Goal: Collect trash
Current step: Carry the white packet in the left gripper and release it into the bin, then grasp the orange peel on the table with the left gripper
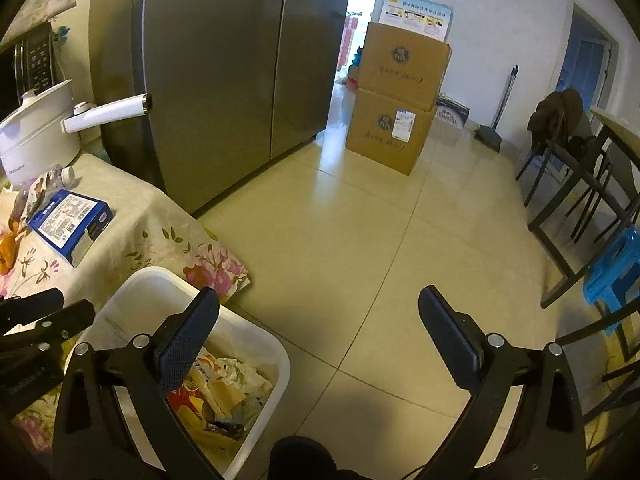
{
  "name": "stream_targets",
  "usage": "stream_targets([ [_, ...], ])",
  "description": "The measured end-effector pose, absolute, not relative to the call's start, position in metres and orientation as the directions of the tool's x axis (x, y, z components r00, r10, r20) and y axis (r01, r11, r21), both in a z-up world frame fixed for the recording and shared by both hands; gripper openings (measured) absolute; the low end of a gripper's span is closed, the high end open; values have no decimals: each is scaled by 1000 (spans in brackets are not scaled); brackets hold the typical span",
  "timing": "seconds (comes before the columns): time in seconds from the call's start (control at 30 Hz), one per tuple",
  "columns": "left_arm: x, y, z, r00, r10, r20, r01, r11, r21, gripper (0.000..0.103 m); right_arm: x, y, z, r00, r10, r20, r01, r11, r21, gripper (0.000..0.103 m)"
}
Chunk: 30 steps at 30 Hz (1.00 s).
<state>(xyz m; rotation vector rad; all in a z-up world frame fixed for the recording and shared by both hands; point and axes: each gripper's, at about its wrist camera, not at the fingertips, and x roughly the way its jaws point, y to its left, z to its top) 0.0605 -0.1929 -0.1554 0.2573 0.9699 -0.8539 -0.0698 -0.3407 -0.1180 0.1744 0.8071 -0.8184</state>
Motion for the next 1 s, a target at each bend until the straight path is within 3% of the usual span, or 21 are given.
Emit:
stream_targets([
  [0.23,77,-190,-157,304,-475,-826,709,692,-137,74,-66,-340,-123,411,-543,-733,694,707,-135,96],
  [0.7,206,-114,-113,463,-372,-804,459,877,-141,79,-44,-325,-143,395,-429,-812,599,791,-127,96],
  [1.0,284,-53,-155,420,-225,-879,265,957,-119,79,-30,-316,-150,398,-352,-847,548,832,-88,96],
])
